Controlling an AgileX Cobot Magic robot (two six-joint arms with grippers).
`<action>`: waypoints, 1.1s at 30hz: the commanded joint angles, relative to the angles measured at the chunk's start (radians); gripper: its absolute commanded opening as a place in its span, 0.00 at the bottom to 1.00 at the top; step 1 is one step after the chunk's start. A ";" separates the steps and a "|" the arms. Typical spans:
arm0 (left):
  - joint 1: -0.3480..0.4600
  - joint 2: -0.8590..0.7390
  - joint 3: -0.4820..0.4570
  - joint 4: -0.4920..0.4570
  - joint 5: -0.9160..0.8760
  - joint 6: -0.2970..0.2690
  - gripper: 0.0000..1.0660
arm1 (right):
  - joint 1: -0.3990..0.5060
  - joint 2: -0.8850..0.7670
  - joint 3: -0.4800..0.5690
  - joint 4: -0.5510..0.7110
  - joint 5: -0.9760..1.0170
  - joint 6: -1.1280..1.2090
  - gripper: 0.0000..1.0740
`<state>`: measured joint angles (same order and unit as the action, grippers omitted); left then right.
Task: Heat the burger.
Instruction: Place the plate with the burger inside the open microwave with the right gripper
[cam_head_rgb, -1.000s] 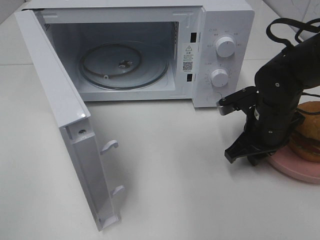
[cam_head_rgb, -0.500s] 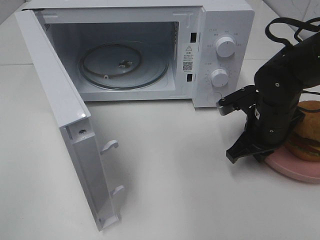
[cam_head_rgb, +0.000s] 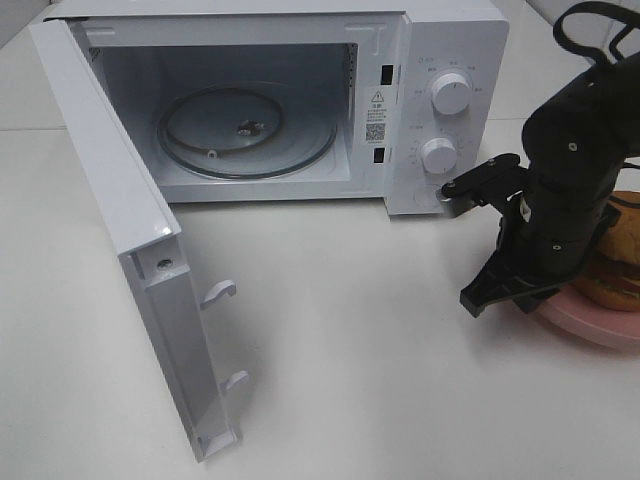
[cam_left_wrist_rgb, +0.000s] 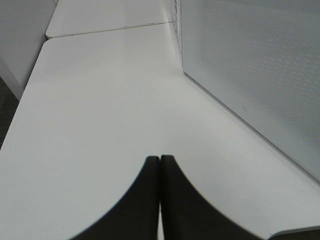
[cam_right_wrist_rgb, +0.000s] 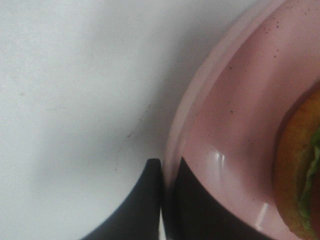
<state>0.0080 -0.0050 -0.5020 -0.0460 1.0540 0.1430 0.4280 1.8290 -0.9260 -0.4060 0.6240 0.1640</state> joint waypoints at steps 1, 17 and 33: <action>0.001 -0.021 0.004 0.002 -0.013 -0.008 0.00 | 0.005 -0.037 0.002 -0.002 0.028 -0.025 0.00; 0.001 -0.021 0.004 0.002 -0.013 -0.007 0.00 | 0.246 -0.174 0.107 -0.047 0.103 -0.057 0.00; 0.001 -0.021 0.004 0.002 -0.013 -0.008 0.00 | 0.460 -0.293 0.232 -0.089 -0.065 -0.334 0.00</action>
<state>0.0080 -0.0050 -0.5020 -0.0460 1.0540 0.1430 0.8800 1.5490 -0.6940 -0.4560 0.5840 -0.1070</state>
